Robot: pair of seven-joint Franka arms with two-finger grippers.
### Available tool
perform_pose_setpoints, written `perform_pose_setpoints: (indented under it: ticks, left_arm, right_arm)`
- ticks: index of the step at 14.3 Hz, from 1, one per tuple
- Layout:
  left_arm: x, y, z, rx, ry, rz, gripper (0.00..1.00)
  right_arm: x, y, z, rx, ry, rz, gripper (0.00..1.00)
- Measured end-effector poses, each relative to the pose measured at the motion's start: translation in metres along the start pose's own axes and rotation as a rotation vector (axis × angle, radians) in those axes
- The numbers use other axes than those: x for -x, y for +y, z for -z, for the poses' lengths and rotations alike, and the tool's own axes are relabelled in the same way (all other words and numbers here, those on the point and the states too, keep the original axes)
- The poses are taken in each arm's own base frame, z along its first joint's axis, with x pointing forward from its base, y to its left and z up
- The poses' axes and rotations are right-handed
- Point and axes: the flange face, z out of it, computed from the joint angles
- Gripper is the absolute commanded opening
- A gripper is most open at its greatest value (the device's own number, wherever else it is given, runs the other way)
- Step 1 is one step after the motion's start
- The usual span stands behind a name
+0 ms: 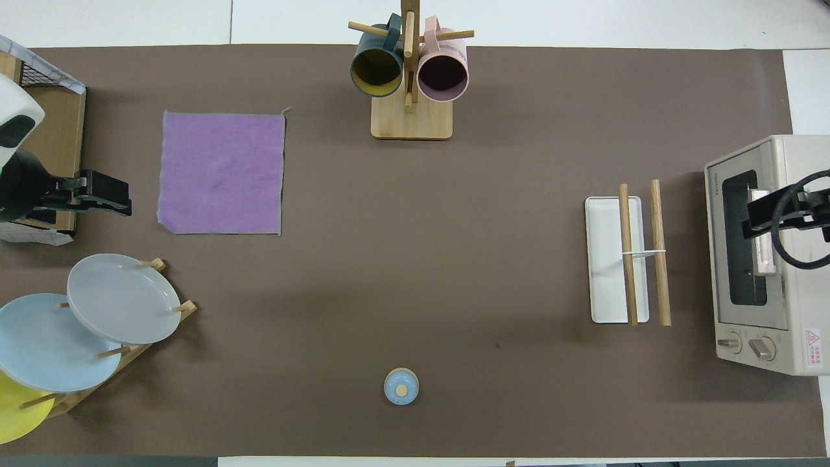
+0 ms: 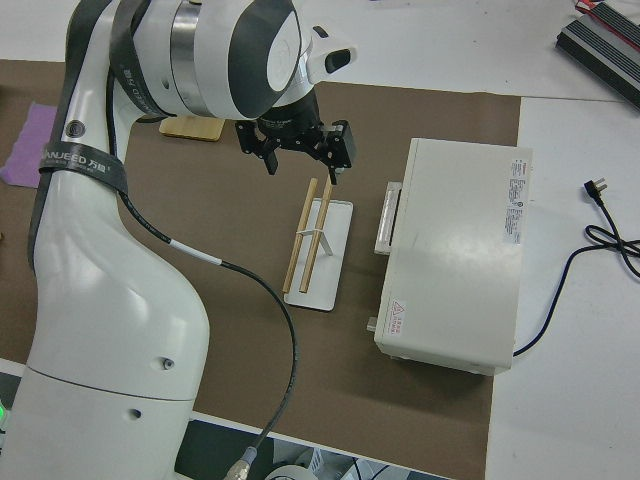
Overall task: Fold towel and hang on rack
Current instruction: 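Move the left gripper toward the edge of the purple towel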
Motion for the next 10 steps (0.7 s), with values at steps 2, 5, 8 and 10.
perform_pose_setpoints:
  ticks: [2, 5, 8, 10]
  left_arm:
    - [0.000, 0.001, 0.000, 0.000, 0.000, -0.001, 1.00]
    - [0.000, 0.000, 0.000, 0.000, -0.001, 0.001, 1.00]
    - [-0.001, -0.005, 0.000, 0.000, -0.001, 0.008, 1.00]
    - [0.000, -0.005, 0.000, 0.000, -0.002, 0.009, 1.00]
  right_arm:
    - [0.000, 0.000, 0.000, 0.000, 0.003, 0.000, 1.00]
    - [-0.001, -0.002, 0.001, 0.000, 0.013, 0.004, 1.00]
    - [-0.009, -0.004, 0.002, -0.001, 0.071, 0.008, 1.00]
    - [-0.013, -0.004, -0.002, -0.001, 0.087, 0.007, 1.00]
